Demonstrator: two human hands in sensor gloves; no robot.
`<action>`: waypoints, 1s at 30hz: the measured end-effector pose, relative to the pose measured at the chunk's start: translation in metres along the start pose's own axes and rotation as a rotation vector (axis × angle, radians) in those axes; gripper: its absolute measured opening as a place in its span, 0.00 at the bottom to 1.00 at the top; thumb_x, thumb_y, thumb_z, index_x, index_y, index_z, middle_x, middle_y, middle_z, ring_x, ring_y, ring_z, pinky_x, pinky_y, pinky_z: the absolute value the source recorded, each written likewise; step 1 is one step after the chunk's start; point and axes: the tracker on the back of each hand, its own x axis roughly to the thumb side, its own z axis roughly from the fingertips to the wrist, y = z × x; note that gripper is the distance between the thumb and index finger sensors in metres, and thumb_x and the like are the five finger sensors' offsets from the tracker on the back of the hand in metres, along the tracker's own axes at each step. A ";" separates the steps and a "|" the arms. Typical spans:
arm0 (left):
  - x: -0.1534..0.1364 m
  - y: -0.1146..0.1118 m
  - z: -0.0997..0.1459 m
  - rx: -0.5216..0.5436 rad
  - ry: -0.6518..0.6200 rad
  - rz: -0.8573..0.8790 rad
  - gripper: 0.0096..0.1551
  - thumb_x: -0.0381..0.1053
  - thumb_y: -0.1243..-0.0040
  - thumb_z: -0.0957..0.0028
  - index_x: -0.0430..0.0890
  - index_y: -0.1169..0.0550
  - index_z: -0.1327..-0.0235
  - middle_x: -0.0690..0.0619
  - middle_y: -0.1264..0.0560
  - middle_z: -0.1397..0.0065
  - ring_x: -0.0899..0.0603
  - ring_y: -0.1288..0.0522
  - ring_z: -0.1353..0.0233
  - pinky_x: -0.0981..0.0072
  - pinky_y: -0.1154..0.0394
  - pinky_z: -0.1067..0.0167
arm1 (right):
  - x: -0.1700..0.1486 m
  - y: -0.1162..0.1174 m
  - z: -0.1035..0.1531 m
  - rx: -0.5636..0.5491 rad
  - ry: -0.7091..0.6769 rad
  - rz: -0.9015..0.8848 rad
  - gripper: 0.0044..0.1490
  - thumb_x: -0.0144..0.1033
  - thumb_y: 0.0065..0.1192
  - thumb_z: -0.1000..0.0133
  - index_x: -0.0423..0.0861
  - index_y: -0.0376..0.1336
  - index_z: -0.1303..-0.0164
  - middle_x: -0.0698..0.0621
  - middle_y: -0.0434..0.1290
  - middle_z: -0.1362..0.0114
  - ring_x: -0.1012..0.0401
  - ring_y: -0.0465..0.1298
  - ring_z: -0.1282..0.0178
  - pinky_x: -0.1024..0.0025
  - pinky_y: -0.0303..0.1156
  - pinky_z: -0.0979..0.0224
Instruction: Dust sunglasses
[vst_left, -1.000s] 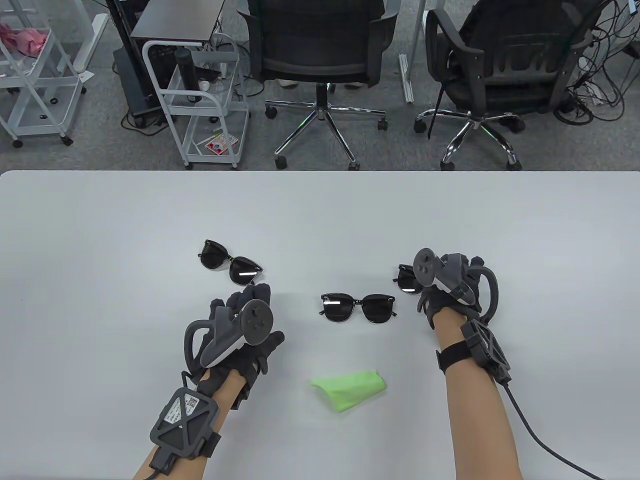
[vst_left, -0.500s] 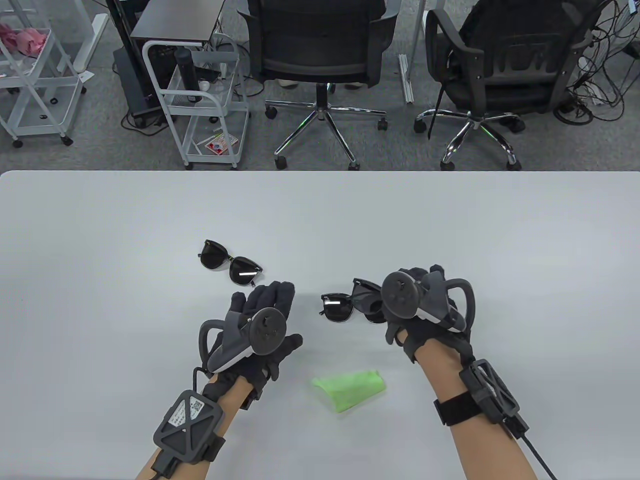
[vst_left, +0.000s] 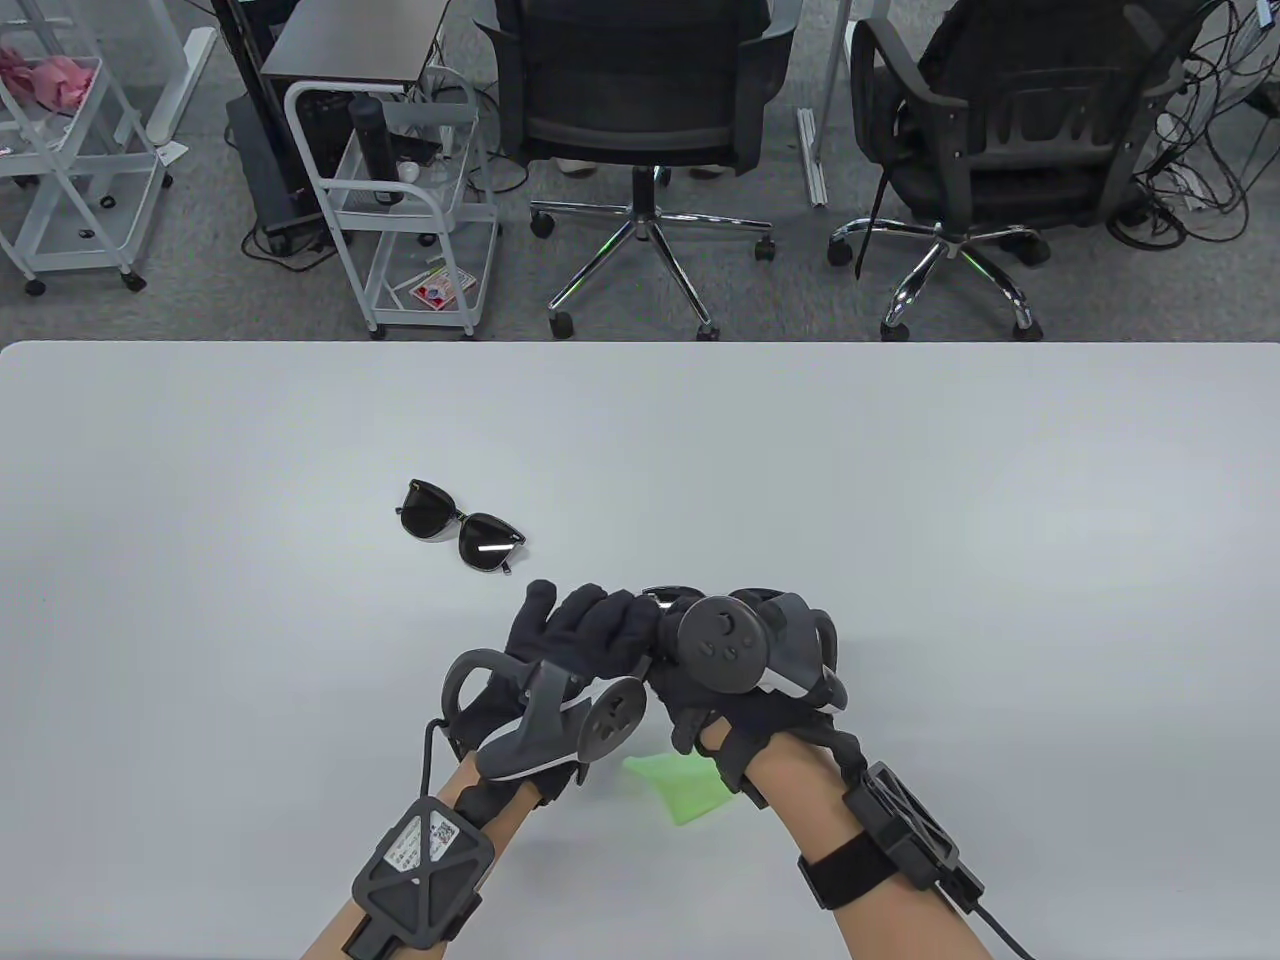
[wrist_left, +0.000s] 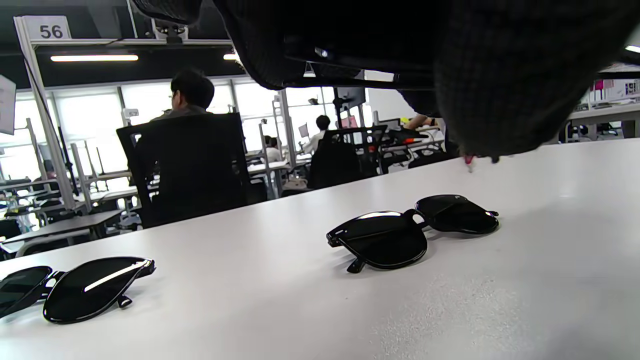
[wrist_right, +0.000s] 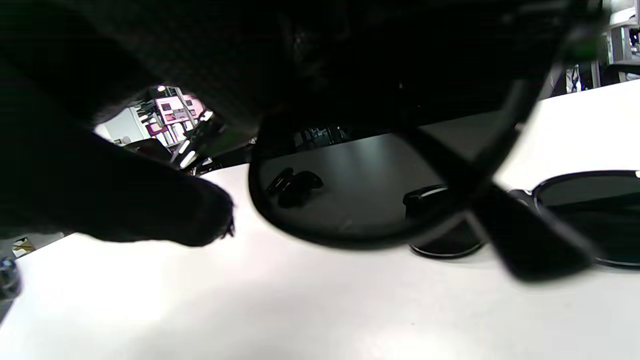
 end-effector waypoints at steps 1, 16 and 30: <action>0.001 0.001 0.000 0.003 0.002 -0.006 0.54 0.69 0.24 0.73 0.66 0.34 0.28 0.65 0.31 0.23 0.49 0.28 0.21 0.41 0.39 0.23 | 0.001 0.000 0.001 -0.004 -0.008 0.018 0.27 0.43 0.76 0.52 0.40 0.75 0.49 0.40 0.75 0.30 0.39 0.74 0.30 0.32 0.59 0.30; -0.058 -0.017 0.001 -0.166 0.276 0.526 0.55 0.77 0.34 0.70 0.56 0.35 0.28 0.58 0.29 0.27 0.49 0.17 0.30 0.48 0.30 0.28 | -0.048 -0.037 0.028 -0.357 0.073 -0.339 0.34 0.46 0.59 0.43 0.43 0.66 0.30 0.40 0.69 0.23 0.39 0.70 0.26 0.33 0.59 0.28; -0.044 -0.038 -0.001 -0.376 0.110 1.097 0.56 0.76 0.38 0.67 0.56 0.38 0.25 0.58 0.31 0.24 0.49 0.20 0.26 0.46 0.32 0.26 | -0.054 0.006 0.007 -0.082 0.060 -0.754 0.29 0.43 0.67 0.46 0.44 0.71 0.37 0.42 0.71 0.24 0.41 0.72 0.27 0.33 0.61 0.29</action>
